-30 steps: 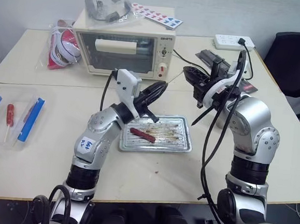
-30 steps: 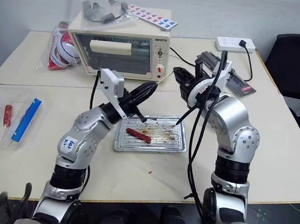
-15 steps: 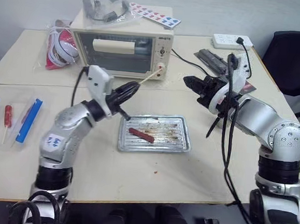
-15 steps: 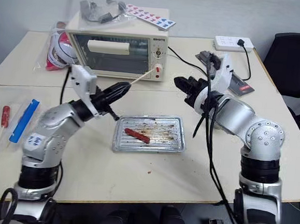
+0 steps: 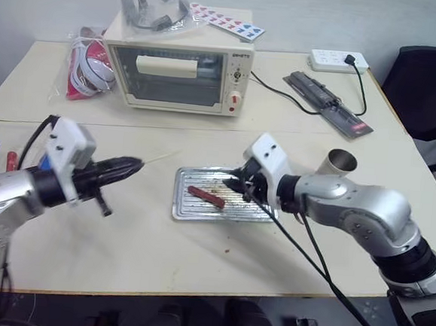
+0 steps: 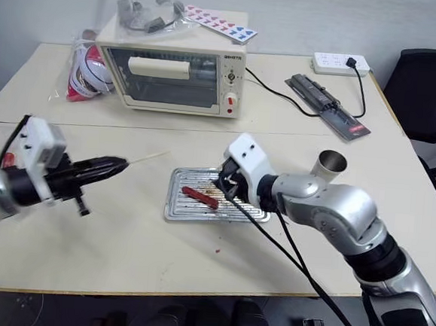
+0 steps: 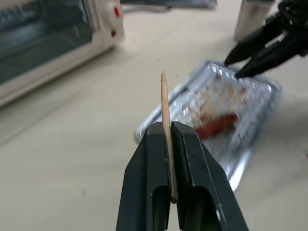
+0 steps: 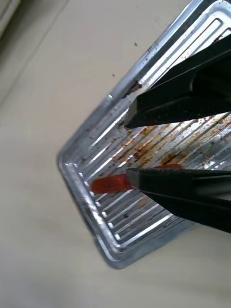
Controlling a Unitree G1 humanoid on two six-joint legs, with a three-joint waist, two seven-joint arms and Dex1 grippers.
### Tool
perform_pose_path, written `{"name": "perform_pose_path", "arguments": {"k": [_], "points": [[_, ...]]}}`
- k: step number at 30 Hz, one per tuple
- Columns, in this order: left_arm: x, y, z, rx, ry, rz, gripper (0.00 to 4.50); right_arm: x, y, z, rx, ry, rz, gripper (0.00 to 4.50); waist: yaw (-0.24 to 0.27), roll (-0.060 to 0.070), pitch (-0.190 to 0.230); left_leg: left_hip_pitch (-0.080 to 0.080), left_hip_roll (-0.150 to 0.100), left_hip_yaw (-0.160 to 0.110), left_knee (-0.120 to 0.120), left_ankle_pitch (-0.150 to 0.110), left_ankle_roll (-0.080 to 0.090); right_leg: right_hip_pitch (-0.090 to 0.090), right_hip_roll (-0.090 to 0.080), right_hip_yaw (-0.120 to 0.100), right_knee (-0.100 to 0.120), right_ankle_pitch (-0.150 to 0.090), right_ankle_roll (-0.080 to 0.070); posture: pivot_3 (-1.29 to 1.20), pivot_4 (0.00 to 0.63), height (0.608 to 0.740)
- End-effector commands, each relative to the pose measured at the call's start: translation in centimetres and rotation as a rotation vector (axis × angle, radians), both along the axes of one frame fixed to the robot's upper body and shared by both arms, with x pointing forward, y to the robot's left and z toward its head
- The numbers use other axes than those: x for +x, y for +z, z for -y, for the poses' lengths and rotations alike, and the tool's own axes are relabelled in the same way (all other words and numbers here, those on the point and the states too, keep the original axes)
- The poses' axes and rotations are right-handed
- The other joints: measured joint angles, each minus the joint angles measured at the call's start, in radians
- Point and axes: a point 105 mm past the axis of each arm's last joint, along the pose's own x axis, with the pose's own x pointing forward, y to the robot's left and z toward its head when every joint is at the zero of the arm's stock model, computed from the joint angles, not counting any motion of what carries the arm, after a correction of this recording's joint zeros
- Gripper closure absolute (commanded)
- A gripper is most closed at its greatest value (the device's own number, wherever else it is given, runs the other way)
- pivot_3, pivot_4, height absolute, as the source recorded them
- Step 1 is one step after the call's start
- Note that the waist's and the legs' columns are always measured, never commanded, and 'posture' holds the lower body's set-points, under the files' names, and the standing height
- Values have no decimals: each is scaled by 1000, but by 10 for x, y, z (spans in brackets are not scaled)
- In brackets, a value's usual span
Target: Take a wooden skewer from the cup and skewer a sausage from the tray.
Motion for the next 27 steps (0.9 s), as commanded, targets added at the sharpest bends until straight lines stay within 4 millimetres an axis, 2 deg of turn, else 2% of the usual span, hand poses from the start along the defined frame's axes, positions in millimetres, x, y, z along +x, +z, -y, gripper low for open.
{"name": "perform_pose_path", "arguments": {"k": [1, 6, 9, 10, 12, 19, 27], "points": [[-10, 13, -8, 33, -2, 23, 4500, -5, 1, -13, -7, 93, 45, 3157, 1, 0, 0, 0, 0, 0, 0, 0, 0, 0, 0, 0, 0, 0, 0, 0, 150, 740], [-12, 16, -12, 45, 18, 26, 4500, 0, -10, -19, -32, 118, 63, 3157, 0, 0, 0, 0, -1, 0, 0, 0, 0, 0, 0, 0, 0, 0, 0, 0, 150, 740], [-13, 16, -10, 45, 20, 31, 4500, 5, -13, -24, -28, 121, 67, 2704, -1, 0, 0, 0, -1, 0, 0, 0, 0, -1, 0, 0, 1, 0, 0, 0, 150, 740], [-13, 17, -9, 45, 22, 32, 4500, 7, -15, -25, -30, 120, 70, 2368, -1, 0, 0, 0, -1, 0, 0, 0, 0, -1, 0, 0, 1, 0, 0, 0, 150, 740], [-14, 17, -9, 44, 24, 33, 4500, 9, -18, -29, -32, 121, 72, 2012, -2, 0, 0, 0, -1, 0, 0, 0, 0, -1, 0, 0, 1, 0, 0, 0, 150, 740], [-12, 19, -10, 47, 37, 41, 4500, 8, -23, -38, -15, 145, 42, 2012, -2, 0, 0, 0, -1, 0, -1, 0, 0, -2, 0, 0, 2, 0, 0, 0, 150, 740], [-10, 21, -10, 45, 39, 54, 4500, 18, -41, -42, -25, 121, -3, 2012, -3, 0, 0, 0, -1, 0, -1, 0, 0, -2, 0, 0, 3, 0, 0, 0, 150, 740]]}}
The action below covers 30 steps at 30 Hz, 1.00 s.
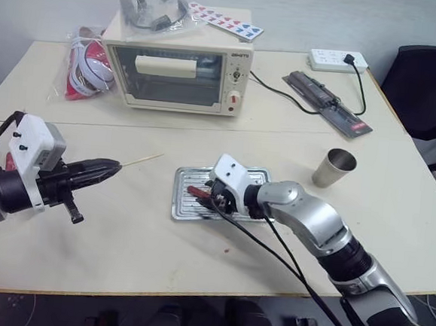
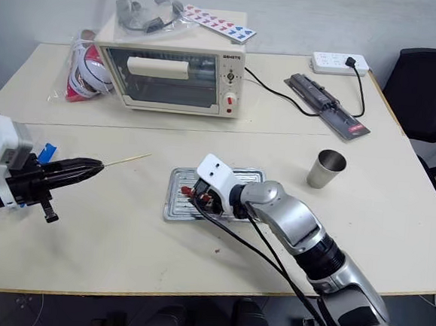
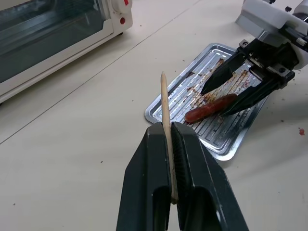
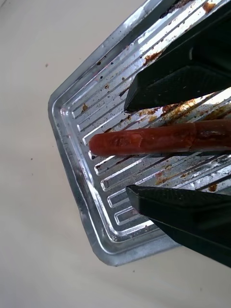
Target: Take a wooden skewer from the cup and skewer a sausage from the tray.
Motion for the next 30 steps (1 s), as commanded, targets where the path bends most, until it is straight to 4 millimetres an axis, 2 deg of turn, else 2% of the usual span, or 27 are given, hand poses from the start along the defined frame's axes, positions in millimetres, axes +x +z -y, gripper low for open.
{"name": "perform_pose_path", "arguments": {"k": [1, 4, 7, 12, 18, 25, 30], "points": [[0, 11, -2, 16, 5, 50, 4500, 3, 0, -2, 9, 7, 15, 2012, 0, 0, 0, 0, 0, 0, 0, 0, 0, 0, 0, 0, 0, 0, 0, 0, 150, 740], [0, 12, -2, 16, 6, 54, 4500, 5, -6, 0, 0, 1, 8, 2012, 0, 0, 0, 0, 0, 0, 0, 0, 0, 0, 0, 0, 0, 0, 0, 0, 150, 740], [1, 12, -2, 16, 5, 58, 4500, 6, -10, 1, -3, -2, -6, 2527, -1, 0, 0, 0, 0, 0, 0, 0, 0, 0, 0, 0, 0, 0, 0, 0, 150, 740], [2, 11, -1, 16, 1, 56, 4500, 2, -12, 2, 0, 8, -12, 3685, -1, 0, 0, 0, 0, 0, 0, 0, 0, 0, 0, 0, 1, 0, 0, 0, 150, 740], [4, 10, -1, 16, -8, 56, 4500, -1, -12, 3, 9, 6, -24, 3685, -1, 0, 0, 0, 0, 0, 0, 0, 0, 0, 0, 0, 1, 0, 0, 0, 150, 740], [12, 7, 1, 16, -30, 59, 4500, 5, 3, 10, 26, -6, 0, 3685, 0, 0, 0, 0, -1, 0, 1, 0, 0, 0, 0, 0, 1, 0, 0, 0, 150, 740], [16, 7, 1, 14, -39, 69, 4500, 6, 6, 14, 22, -7, 3, 3685, 0, 0, 0, 0, -1, 0, 1, 0, 0, 0, 0, 0, 2, 0, 0, 0, 150, 740]]}}
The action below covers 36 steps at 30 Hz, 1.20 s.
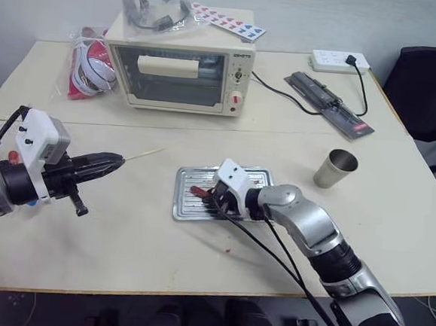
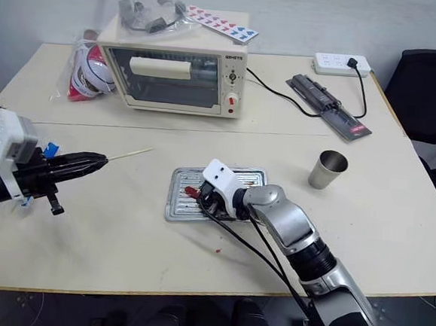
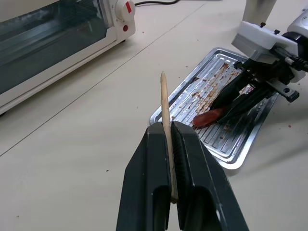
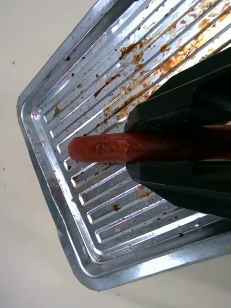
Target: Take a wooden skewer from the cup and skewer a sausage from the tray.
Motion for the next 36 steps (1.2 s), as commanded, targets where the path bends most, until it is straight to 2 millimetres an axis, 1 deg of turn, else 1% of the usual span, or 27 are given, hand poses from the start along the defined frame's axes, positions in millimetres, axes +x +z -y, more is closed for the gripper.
{"name": "perform_pose_path", "arguments": {"k": [1, 3, 5, 8, 11, 14, 16, 19, 22, 27, 31, 36], "points": [[2, 7, -1, 22, -7, 42, 4500, 1, 16, 2, 22, 7, 40, 3685, 0, 0, 0, 0, 0, 0, 0, 0, 0, 0, 0, 0, 0, 0, 0, 0, 150, 740], [3, 6, 0, 18, -14, 41, 4500, 1, 20, 4, 22, 10, 40, 3685, -1, 0, 0, 0, 0, 0, 0, 0, 0, 0, 0, 0, 0, 0, 0, 0, 150, 740], [3, 5, 2, 18, -29, 34, 4500, 1, 28, 8, 24, 26, 49, 3685, -1, 0, 0, 0, 0, 0, 0, 0, 0, 0, 0, 0, 1, 0, 0, 0, 150, 740], [2, 1, 8, 22, -86, 2, 4500, -4, 53, 23, 24, 117, 73, 3685, 0, 0, 0, 0, 0, 0, 0, 0, 0, 0, 0, 0, 0, 0, 0, 0, 150, 740], [-1, 2, 17, 23, -170, -34, 4500, -17, 76, 41, 16, 238, 52, 3685, 2, 0, 0, 0, 0, 0, 0, 0, 0, 0, 0, 0, -1, 0, 0, 0, 150, 740], [-8, 7, 31, 1, -289, -93, 4500, -35, 97, 63, 2, 359, 5, 3685, 4, 0, 1, 0, 0, -1, 0, 0, 0, 1, 0, 0, -2, 0, 0, 0, 150, 740], [-15, 11, 40, 0, -376, -130, 4500, -43, 110, 74, 1, 399, -23, 3685, 3, 0, 1, 0, 0, -1, 0, 0, 1, 1, 0, 0, -2, 0, 0, 0, 150, 740], [-19, 19, 51, -24, -457, -152, 4500, -51, 122, 84, 12, 434, -53, 3685, -1, 0, 1, 0, 0, 0, 0, -1, 1, 1, 0, 0, -2, 0, 0, 0, 150, 740], [-20, 28, 62, -57, -517, -155, 4500, -58, 130, 86, 35, 447, -75, 3685, 0, 0, 1, 0, 1, 0, 0, 0, 1, 0, 0, 0, -1, 0, 0, 0, 150, 740], [-19, 30, 74, -60, -574, -152, 4500, -64, 135, 86, 60, 444, -88, 3685, 3, 0, 1, 0, 0, 0, 0, 0, 1, 0, 0, 0, 0, 0, 0, 0, 150, 740], [-19, 32, 77, -61, -595, -154, 4500, -65, 136, 87, 73, 431, -94, 3685, 4, 0, 1, -1, 0, 0, 1, 0, 1, 0, 0, 0, 0, 0, 0, 0, 150, 740], [-18, 32, 76, -56, -596, -152, 4500, -69, 140, 89, 93, 434, -104, 3685, 3, 0, 1, -1, 0, 0, 1, 0, 0, 0, 0, 0, 0, 0, 0, 0, 150, 740]]}}
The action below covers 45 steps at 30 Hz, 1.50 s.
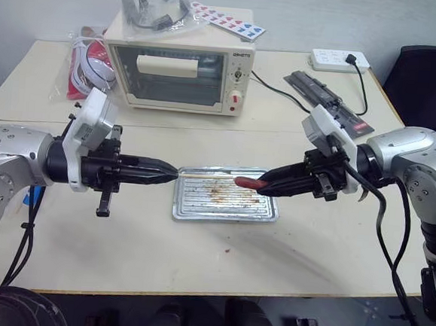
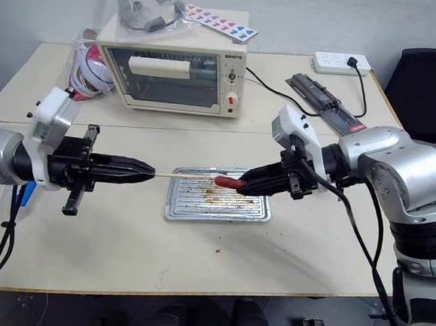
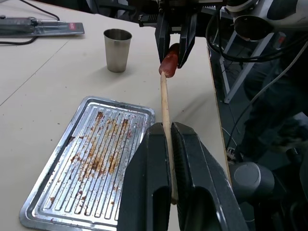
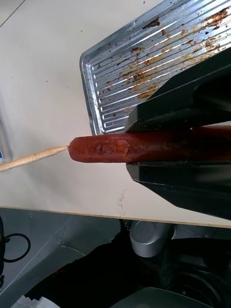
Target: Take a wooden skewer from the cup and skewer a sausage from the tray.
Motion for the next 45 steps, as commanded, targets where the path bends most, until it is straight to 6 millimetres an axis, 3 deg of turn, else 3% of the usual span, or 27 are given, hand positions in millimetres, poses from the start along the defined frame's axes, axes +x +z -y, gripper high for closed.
{"name": "perform_pose_path", "arguments": {"k": [1, 38, 45], "points": [[-3, 6, 1, 0, -24, 24, 4500, -9, 14, 3, 25, 15, 47, 3685, 0, 0, 0, 0, 0, 0, 0, 0, 0, 0, 0, 0, 0, 0, 0, 0, 150, 740], [-6, 15, 9, 7, -75, 56, 4500, -6, 6, -1, 31, 13, 44, 3685, 1, 0, 0, 0, 0, 0, 1, 0, 0, 0, 0, 0, 1, 0, 0, 0, 150, 740], [-9, 8, 14, 26, -114, 46, 4500, -11, 8, -4, 21, 47, 59, 3685, 1, 0, 0, 0, 0, 0, 1, 0, 0, 0, 0, 0, 1, 0, 0, 0, 150, 740]]}}
